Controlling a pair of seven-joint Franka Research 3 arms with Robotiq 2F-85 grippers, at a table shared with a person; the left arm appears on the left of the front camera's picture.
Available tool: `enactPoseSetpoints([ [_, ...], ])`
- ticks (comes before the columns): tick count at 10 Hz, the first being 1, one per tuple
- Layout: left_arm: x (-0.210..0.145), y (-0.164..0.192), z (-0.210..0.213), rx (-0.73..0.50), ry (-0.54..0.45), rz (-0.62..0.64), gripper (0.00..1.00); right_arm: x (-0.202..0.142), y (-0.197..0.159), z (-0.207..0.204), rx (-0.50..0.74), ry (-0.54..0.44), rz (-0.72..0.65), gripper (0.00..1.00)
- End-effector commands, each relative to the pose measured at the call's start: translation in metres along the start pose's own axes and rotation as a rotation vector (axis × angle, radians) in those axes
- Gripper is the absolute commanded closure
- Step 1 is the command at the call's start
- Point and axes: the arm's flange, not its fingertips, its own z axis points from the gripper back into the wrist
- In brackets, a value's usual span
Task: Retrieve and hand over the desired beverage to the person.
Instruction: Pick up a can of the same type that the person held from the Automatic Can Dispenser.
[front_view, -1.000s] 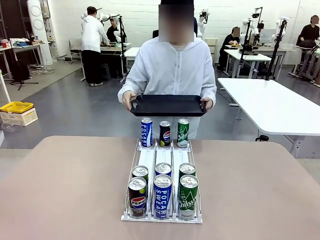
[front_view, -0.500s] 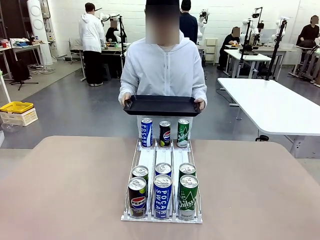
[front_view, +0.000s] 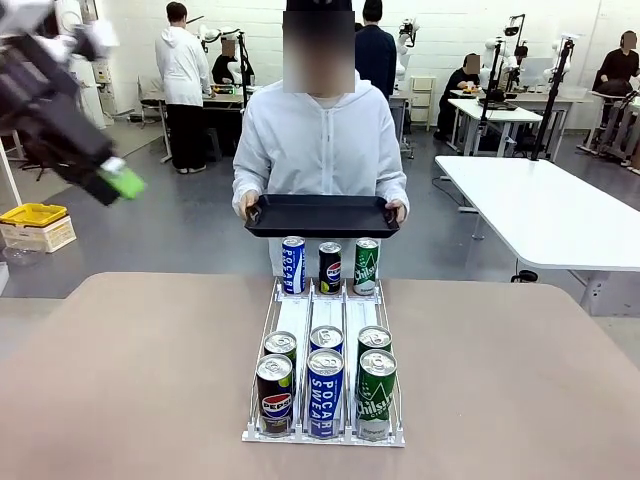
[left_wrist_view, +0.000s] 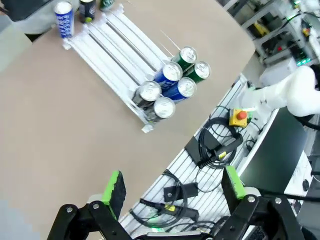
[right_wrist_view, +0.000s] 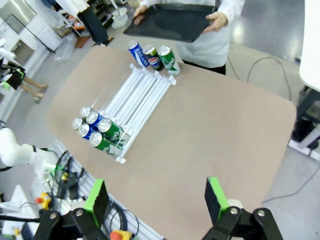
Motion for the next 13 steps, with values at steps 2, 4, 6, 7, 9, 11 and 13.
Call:
enactPoseSetpoints([
  [2,0.037,-0.073,-0.077,0.290,0.080,0.244,0.00,0.001,-0.001,0.000,0.011,-0.013,0.002,0.00],
  [4,0.042,-0.101,-0.135,0.419,0.135,0.305,0.00,0.001,-0.001,0.000,0.011,-0.013,0.002,0.00],
  [6,0.042,-0.115,-0.174,0.497,0.170,0.302,0.00,0.001,-0.001,0.000,0.011,-0.013,0.002,0.00],
  [7,0.043,-0.121,-0.177,0.456,0.178,0.308,0.00,0.001,-0.001,0.000,0.011,-0.013,0.002,0.00],
  [9,0.033,-0.118,-0.185,0.483,0.171,0.296,0.00,0.001,-0.001,0.000,0.011,-0.013,0.002,0.00],
  [11,0.033,-0.118,-0.185,0.483,0.171,0.296,0.00,0.001,-0.001,0.000,0.011,-0.013,0.002,0.00],
  [13,0.033,-0.118,-0.185,0.483,0.171,0.296,0.00,0.001,-0.001,0.000,0.011,-0.013,0.002,0.00],
])
